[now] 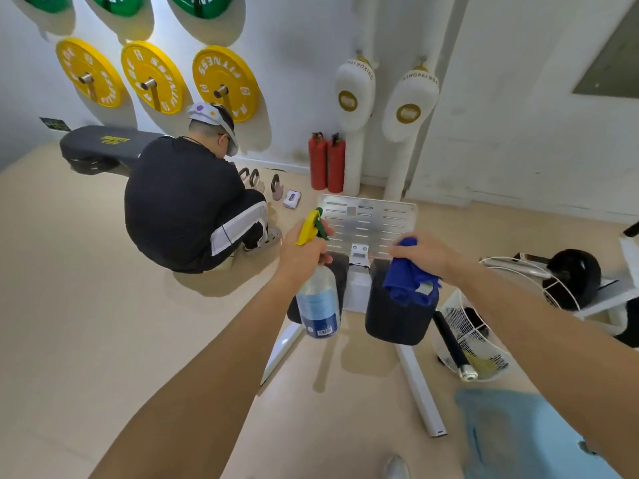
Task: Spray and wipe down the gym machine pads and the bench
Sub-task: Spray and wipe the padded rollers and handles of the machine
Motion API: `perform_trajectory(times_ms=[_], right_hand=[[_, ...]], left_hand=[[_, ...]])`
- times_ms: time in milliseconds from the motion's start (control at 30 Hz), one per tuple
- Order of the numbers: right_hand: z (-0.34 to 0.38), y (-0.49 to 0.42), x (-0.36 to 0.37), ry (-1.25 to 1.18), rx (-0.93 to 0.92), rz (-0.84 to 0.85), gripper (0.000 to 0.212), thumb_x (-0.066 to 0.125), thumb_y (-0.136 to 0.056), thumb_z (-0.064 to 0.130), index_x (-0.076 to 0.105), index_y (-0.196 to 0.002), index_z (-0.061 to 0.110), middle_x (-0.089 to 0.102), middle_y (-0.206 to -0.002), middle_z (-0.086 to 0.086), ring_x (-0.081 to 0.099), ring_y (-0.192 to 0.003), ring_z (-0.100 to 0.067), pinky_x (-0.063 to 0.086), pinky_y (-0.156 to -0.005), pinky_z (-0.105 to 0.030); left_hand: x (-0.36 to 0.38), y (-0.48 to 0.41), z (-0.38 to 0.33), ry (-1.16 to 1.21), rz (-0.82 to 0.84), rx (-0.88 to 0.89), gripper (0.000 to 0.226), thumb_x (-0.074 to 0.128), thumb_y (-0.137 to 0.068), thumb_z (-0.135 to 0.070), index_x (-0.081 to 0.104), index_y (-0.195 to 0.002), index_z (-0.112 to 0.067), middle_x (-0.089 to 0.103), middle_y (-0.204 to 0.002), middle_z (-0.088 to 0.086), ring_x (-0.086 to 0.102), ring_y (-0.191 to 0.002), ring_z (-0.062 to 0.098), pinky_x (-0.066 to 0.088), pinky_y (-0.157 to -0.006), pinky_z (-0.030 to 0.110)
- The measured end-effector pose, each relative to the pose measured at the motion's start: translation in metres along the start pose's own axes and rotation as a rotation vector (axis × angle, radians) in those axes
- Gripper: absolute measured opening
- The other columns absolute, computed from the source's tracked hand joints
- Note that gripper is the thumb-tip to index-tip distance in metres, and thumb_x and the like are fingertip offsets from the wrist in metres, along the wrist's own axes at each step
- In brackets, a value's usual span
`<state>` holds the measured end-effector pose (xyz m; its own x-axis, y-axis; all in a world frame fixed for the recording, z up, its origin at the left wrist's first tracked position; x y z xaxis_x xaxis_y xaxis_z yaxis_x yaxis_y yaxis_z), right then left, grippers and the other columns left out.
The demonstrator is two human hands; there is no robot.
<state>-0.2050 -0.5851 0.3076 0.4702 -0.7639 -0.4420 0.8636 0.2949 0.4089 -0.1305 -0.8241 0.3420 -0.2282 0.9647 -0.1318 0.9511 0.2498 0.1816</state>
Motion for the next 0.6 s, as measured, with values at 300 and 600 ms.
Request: perform_trajectory(times_ms=[300,600], right_hand=[[-0.027,-0.002,0.089,-0.083,0.121,-0.245,0.026,0.069,-0.092,0.038,0.060,-0.108,0.020,0.068,-0.094,-0.005,0.064,-0.083,-0.020,0.046,-0.062,-0.027],[-0.118,-0.038,0.169,-0.255,0.160,-0.404,0.031,0.061,-0.096,0.042,0.061,-0.108,0.013,0.069,-0.093,-0.008,0.068,-0.086,-0.024,0.049,-0.066,-0.028]], left_hand=[[-0.061,-0.010,0.139,-0.068,0.070,-0.121,0.025,0.054,-0.096,0.003,0.063,-0.114,-0.012,0.066,-0.107,0.008,0.059,-0.071,0.018,0.056,-0.060,0.024],[-0.055,-0.010,0.266,-0.106,0.078,-0.155,0.023,0.055,-0.095,0.001,0.064,-0.110,-0.014,0.066,-0.104,0.007,0.063,-0.087,0.024,0.053,-0.061,0.026]])
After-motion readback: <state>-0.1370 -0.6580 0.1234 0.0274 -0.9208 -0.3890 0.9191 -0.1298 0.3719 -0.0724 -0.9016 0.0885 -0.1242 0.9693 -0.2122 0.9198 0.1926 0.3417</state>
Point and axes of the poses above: each hand's wrist, its own y-axis away from the middle knuckle, its own x-axis out of the palm, z = x × y, the point moved 6 cm from there along -y, towards the middle knuckle
